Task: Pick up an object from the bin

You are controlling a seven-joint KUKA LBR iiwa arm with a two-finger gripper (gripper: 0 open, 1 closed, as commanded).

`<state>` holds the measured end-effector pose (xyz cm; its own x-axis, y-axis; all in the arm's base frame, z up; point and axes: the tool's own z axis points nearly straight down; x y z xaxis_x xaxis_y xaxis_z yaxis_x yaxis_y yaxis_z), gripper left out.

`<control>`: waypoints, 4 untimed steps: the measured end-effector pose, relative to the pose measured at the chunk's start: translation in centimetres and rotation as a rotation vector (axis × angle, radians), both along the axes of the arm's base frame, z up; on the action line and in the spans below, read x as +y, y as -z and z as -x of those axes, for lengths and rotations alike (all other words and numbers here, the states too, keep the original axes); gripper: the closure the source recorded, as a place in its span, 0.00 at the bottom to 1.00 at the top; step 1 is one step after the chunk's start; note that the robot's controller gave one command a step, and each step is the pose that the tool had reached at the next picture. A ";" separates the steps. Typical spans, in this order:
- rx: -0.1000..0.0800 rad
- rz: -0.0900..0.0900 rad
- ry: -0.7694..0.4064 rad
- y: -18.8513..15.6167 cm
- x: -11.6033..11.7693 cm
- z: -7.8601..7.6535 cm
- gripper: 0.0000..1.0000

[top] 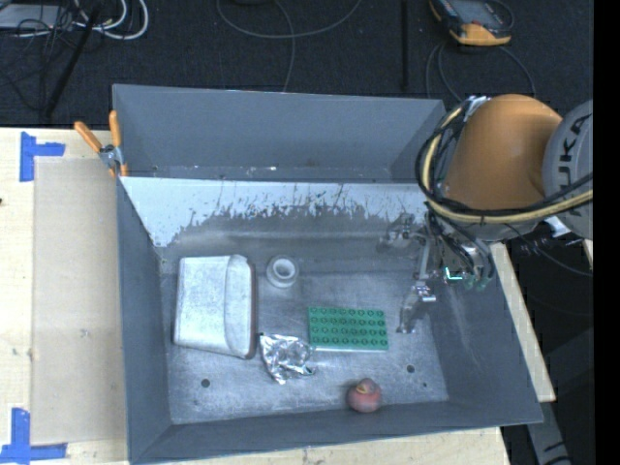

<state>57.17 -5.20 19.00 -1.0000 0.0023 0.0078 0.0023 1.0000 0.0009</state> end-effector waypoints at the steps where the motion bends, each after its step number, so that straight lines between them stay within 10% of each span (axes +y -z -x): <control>1: -0.018 0.003 -0.076 -9.0 -2.4 -1.2 0.00; 2: 0.003 -0.002 -0.093 5.1 1.8 4.1 0.00; 3: -0.014 0.000 -0.087 12.1 2.6 0.0 0.00; 4: -0.015 0.001 -0.089 11.4 2.6 -0.1 1.00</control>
Offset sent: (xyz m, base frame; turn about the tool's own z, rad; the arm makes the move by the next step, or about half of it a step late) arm 0.0101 -0.0229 0.0856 -0.0774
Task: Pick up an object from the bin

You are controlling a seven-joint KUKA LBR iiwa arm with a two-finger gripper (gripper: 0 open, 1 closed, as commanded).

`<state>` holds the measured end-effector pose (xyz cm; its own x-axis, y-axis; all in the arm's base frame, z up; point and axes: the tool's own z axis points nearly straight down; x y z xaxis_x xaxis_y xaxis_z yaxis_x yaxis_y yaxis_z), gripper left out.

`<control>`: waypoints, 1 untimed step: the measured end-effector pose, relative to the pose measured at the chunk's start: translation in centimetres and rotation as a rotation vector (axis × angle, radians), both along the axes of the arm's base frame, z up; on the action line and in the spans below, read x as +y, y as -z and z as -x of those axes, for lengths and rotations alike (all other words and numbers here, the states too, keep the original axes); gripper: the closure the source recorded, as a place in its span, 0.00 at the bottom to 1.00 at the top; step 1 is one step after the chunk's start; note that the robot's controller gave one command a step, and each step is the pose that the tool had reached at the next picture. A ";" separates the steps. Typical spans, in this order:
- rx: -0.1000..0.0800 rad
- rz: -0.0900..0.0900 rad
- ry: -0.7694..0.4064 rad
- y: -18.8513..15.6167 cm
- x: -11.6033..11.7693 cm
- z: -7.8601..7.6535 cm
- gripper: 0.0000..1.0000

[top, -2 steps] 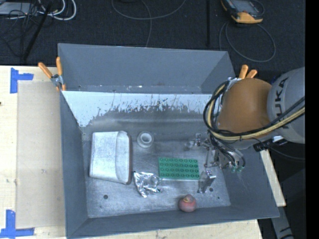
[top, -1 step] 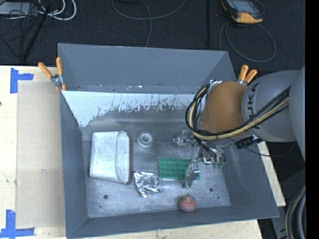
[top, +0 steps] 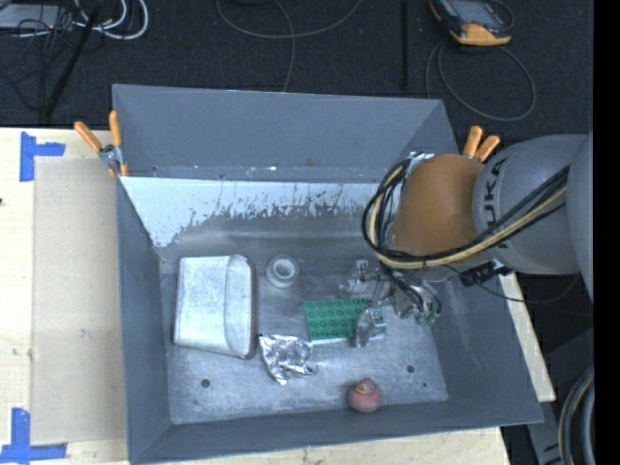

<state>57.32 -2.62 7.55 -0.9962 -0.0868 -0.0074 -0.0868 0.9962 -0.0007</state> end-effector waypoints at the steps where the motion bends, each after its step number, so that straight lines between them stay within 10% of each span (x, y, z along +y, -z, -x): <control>1: -0.001 0.001 -0.140 -16.8 0.5 0.7 1.00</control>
Offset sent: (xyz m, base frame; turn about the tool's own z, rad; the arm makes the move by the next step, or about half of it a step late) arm -0.0084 0.0043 0.1639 -0.1406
